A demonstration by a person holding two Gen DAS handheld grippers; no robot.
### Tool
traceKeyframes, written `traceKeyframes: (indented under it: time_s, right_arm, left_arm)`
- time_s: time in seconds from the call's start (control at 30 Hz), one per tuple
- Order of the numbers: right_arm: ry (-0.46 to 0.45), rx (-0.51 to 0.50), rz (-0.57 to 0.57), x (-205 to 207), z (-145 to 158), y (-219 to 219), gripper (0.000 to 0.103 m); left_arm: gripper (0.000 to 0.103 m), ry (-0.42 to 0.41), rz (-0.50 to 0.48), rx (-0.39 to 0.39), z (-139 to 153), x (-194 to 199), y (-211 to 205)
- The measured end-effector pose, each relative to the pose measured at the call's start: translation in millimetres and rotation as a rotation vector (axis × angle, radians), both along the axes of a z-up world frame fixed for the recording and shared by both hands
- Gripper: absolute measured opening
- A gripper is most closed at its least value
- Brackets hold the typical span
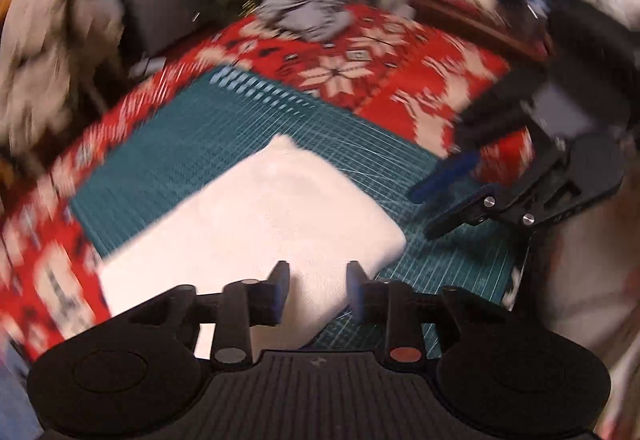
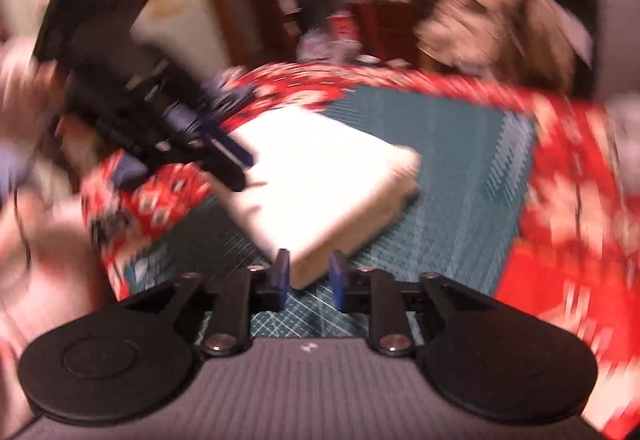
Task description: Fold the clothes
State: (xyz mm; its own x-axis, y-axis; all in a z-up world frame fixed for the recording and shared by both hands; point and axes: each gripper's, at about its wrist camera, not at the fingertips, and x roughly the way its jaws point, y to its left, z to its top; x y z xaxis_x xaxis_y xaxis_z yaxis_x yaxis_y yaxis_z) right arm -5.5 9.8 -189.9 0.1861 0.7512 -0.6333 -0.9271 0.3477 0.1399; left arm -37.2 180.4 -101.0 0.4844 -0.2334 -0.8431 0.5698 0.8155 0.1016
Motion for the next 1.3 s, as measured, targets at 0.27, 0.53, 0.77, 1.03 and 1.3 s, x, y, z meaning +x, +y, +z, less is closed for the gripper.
traceKeyframes:
  time_s: [0.27, 0.53, 0.77, 1.03, 1.3]
  right_arm:
    - [-0.38, -0.162, 0.239, -47.6, -1.7, 52.0, 0.034]
    - [-0.634, -0.244, 0.374, -76.4, -24.8, 82.7, 0.034]
    - [-0.751, -0.281, 0.418, -92.0, -53.4, 114.5, 0.031]
    - [-0.775, -0.3, 0.423, -95.6, -67.8, 117.9, 0.023]
    - [-0.732, -0.33, 0.416, -87.4, -50.3, 73.0, 0.014]
  left_arm:
    - [0.055, -0.257, -0.496, 0.421, -34.6, -52.8, -36.5]
    - [0.042, -0.372, -0.592, 0.563, -69.0, -59.9, -28.1]
    - [0.039, -0.431, -0.595, 0.568, -78.8, -59.2, -23.7]
    - [0.027, -0.484, -0.592, 0.533, -86.2, -62.4, -18.8]
    - [0.022, -0.479, -0.555, 0.487, -82.6, -62.0, -16.4]
